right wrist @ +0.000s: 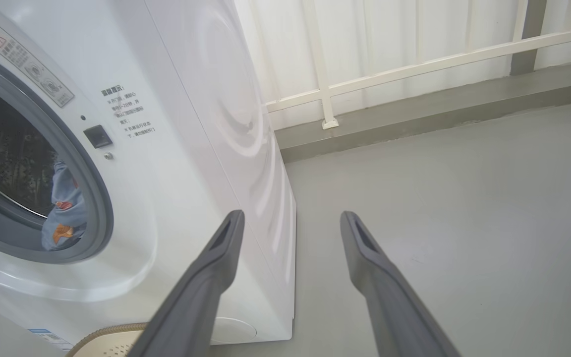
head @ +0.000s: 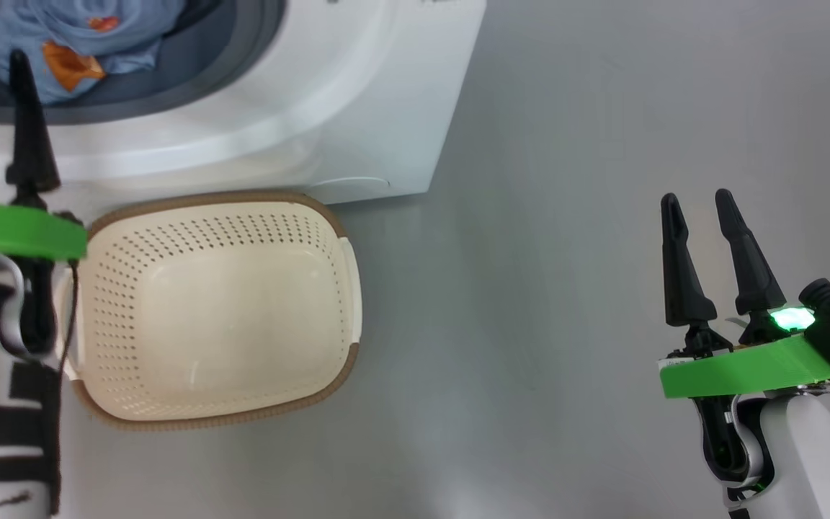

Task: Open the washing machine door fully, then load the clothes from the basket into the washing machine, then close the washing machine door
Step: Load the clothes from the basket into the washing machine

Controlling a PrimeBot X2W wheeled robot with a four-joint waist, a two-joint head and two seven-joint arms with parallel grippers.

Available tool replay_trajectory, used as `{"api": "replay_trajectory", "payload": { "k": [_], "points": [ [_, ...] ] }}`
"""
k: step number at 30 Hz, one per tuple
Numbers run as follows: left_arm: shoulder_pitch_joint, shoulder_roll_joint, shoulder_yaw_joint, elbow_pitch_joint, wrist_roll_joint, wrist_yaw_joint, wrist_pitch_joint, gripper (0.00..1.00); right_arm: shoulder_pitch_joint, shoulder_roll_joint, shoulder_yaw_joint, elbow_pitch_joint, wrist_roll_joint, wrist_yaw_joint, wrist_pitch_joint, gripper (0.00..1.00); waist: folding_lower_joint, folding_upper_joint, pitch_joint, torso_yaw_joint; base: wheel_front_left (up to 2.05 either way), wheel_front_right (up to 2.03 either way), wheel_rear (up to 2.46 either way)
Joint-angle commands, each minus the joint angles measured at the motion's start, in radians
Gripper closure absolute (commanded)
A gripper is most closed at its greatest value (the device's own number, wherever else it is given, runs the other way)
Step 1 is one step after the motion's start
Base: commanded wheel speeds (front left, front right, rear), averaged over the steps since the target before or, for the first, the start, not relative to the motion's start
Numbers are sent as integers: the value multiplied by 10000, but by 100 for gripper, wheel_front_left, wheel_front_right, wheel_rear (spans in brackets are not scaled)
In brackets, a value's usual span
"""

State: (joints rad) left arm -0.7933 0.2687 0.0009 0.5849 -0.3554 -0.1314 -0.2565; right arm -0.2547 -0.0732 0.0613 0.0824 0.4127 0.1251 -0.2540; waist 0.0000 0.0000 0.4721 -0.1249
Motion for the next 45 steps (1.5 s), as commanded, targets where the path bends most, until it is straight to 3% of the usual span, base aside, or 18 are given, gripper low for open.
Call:
{"api": "replay_trajectory", "payload": {
  "k": [1,20,45],
  "points": [
    [327,353,324,-318,210,8,-53,0,215,-116,175,-189,-104,56,-78,0,0,0,-339,263,0,0,0],
    [3432,-356,901,-1248,618,8,-53,0,1298,-758,-74,1,46,56,-78,0,0,0,-2130,1153,0,0,0],
    [6209,-534,979,-2722,728,8,-53,0,2550,-1028,-285,120,188,56,-78,0,0,0,-3584,1530,0,0,0]
  ]
}}
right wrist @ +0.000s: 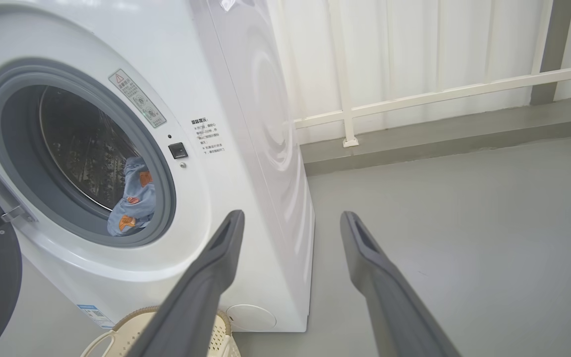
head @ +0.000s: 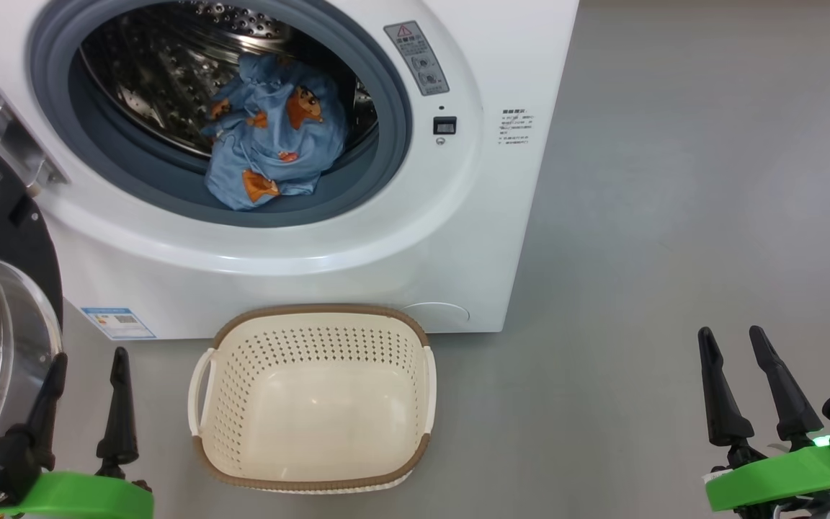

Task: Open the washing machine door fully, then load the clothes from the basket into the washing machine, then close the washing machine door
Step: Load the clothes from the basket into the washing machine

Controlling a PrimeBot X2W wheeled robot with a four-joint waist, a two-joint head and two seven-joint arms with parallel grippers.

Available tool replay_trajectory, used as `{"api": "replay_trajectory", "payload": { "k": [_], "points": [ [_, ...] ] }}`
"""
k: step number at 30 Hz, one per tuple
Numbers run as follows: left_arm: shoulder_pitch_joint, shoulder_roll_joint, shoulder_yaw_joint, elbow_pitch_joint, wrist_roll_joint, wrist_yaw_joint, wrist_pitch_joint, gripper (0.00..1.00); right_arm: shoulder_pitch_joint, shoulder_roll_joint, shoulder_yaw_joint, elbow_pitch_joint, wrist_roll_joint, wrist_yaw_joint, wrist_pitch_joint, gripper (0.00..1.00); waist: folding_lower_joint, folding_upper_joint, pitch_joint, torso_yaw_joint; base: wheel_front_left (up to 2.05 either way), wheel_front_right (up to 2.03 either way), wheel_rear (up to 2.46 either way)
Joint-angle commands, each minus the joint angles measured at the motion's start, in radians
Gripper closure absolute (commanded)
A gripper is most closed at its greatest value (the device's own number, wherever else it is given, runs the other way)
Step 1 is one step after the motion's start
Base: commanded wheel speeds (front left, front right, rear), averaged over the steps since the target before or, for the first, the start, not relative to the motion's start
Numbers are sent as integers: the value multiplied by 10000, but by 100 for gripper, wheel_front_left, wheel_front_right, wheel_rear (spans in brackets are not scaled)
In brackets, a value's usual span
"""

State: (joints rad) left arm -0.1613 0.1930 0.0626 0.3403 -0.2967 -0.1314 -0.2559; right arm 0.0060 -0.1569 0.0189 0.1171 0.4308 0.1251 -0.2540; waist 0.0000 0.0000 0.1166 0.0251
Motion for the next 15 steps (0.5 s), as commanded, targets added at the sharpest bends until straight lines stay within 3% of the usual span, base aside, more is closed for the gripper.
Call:
{"api": "replay_trajectory", "payload": {
  "k": [1,15],
  "points": [
    [-56,213,367,-327,145,8,-59,0,-27,-191,117,-234,8,56,-78,0,0,0,-42,44,0,0,0],
    [357,82,455,-714,173,8,-59,0,193,-203,22,-303,-10,56,-78,0,0,0,-224,114,0,0,0]
  ]
}}
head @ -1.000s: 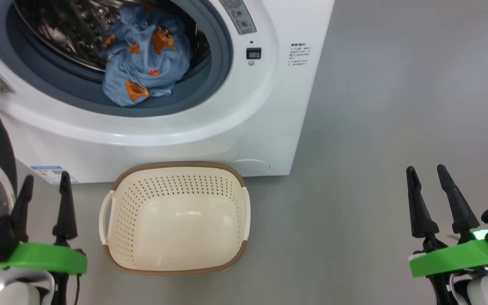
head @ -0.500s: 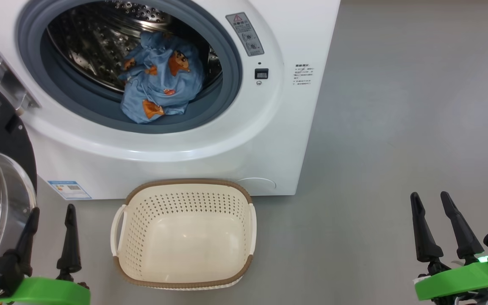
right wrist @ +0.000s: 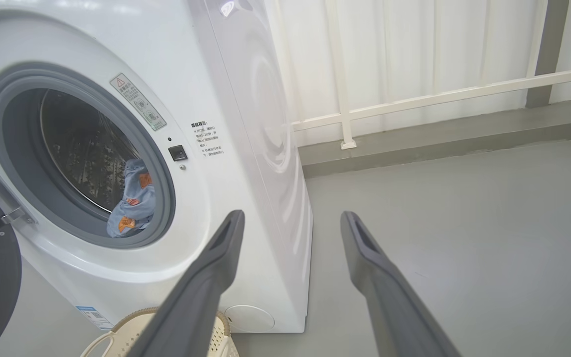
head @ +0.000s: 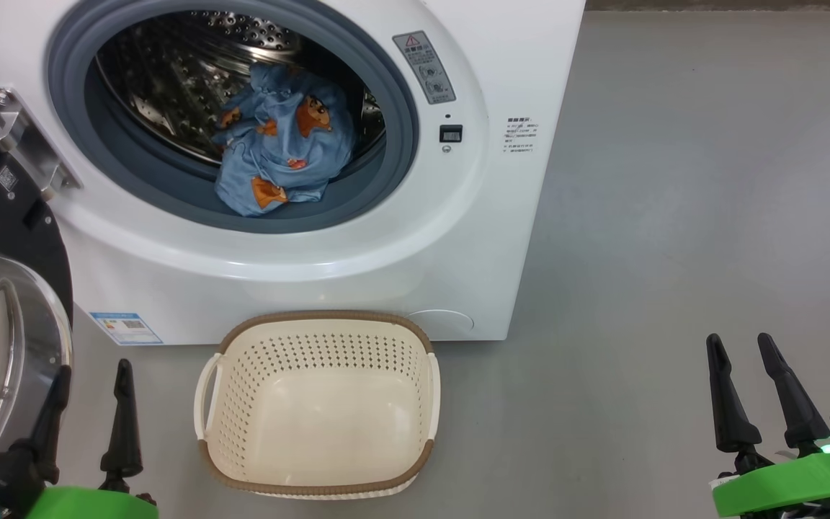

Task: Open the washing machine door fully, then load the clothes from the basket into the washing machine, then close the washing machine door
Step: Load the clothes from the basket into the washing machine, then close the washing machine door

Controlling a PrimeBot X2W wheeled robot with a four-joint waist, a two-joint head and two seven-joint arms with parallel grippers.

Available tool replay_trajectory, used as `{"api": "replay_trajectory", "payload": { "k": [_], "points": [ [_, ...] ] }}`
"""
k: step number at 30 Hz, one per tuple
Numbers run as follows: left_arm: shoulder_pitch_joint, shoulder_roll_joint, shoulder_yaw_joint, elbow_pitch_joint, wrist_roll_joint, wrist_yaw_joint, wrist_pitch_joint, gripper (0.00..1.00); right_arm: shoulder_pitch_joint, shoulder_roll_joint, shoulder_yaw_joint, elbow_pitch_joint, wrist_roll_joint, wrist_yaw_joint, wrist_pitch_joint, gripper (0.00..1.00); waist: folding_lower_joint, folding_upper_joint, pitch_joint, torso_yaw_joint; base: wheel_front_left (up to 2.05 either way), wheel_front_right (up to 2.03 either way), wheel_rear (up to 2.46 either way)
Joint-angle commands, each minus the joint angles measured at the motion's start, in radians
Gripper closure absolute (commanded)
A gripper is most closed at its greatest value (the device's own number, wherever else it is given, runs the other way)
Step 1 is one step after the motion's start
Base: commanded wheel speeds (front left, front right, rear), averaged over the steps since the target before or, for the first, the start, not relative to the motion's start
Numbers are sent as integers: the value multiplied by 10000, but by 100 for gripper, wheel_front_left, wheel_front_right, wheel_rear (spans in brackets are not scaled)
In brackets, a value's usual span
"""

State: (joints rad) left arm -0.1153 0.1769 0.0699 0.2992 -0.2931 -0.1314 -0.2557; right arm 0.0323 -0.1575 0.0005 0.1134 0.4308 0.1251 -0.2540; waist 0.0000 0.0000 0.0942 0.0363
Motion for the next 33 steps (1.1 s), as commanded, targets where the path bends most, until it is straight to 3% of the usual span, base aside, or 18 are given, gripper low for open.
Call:
{"api": "replay_trajectory", "payload": {
  "k": [1,14,33],
  "points": [
    [-96,247,369,-312,127,8,-61,0,-69,-199,208,-269,-10,56,-78,0,0,0,1,2,0,0,0],
    [-2,205,329,-599,21,8,-61,0,-121,-163,149,-283,-30,56,-78,0,0,0,91,13,-5,5,0],
    [62,215,342,-623,-63,8,-61,0,-190,-152,139,-274,-43,56,-78,0,0,0,150,71,-75,75,0]
  ]
}}
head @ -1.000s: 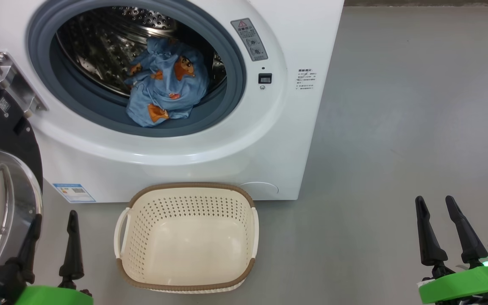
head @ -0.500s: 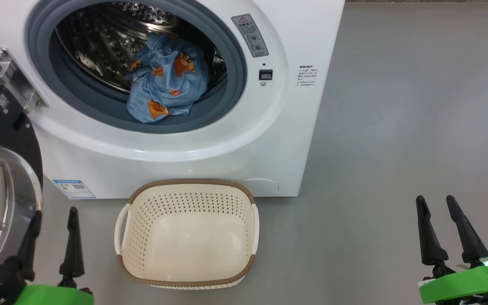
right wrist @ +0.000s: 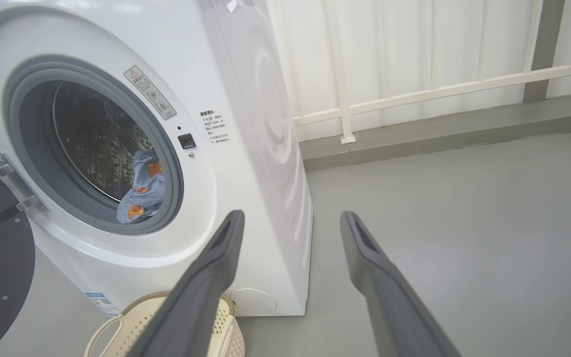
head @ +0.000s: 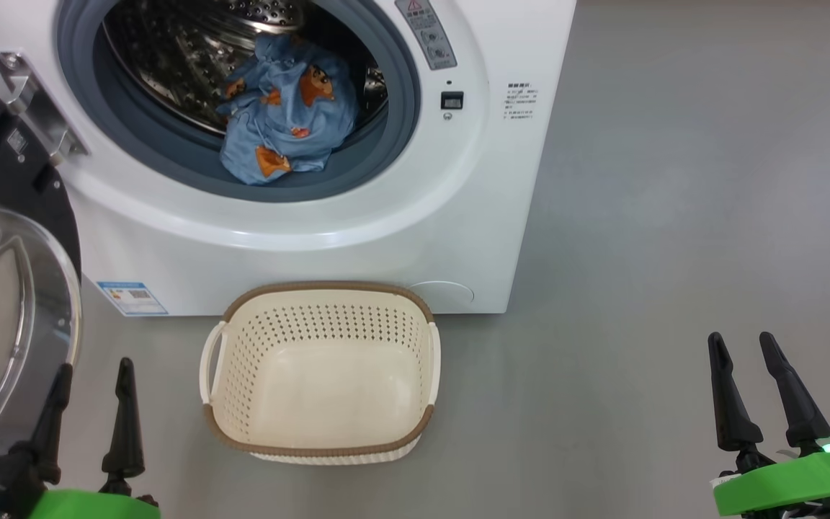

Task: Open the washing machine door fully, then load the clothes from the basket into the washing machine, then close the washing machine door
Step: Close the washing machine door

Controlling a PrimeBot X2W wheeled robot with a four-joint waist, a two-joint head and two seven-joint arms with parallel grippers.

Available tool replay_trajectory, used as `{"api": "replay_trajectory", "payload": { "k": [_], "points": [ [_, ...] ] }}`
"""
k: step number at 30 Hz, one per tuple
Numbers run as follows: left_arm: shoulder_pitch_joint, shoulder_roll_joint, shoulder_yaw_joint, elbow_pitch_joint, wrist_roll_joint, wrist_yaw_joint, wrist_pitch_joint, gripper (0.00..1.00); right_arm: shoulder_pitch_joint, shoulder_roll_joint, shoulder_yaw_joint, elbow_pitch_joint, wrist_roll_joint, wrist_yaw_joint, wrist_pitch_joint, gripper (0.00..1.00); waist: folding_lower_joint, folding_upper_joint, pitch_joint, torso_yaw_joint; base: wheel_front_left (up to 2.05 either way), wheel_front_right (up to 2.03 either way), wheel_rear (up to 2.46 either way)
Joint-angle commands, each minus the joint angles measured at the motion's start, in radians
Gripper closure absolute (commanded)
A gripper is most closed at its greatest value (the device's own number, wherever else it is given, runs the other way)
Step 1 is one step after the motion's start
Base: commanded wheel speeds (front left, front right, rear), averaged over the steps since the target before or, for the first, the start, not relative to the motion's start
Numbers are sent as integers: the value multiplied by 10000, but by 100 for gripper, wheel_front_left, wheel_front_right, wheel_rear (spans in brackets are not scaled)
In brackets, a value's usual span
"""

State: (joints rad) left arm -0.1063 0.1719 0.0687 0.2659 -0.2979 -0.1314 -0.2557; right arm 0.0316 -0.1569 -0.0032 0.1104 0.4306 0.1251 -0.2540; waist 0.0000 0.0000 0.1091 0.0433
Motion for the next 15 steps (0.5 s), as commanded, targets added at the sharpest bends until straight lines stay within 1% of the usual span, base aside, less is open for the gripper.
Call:
{"api": "replay_trajectory", "payload": {
  "k": [1,6,15],
  "points": [
    [-27,266,356,-295,-20,8,-61,0,-185,-156,171,-241,-39,56,-78,0,0,0,1,4,-78,78,0],
    [-2,285,326,-357,-102,8,-61,0,-186,-149,171,-227,-24,56,-78,0,0,0,-1,21,-58,58,0],
    [28,247,260,-411,-114,8,-61,0,-192,-165,206,-232,-28,56,-78,0,0,0,-45,145,-3,3,0]
  ]
}}
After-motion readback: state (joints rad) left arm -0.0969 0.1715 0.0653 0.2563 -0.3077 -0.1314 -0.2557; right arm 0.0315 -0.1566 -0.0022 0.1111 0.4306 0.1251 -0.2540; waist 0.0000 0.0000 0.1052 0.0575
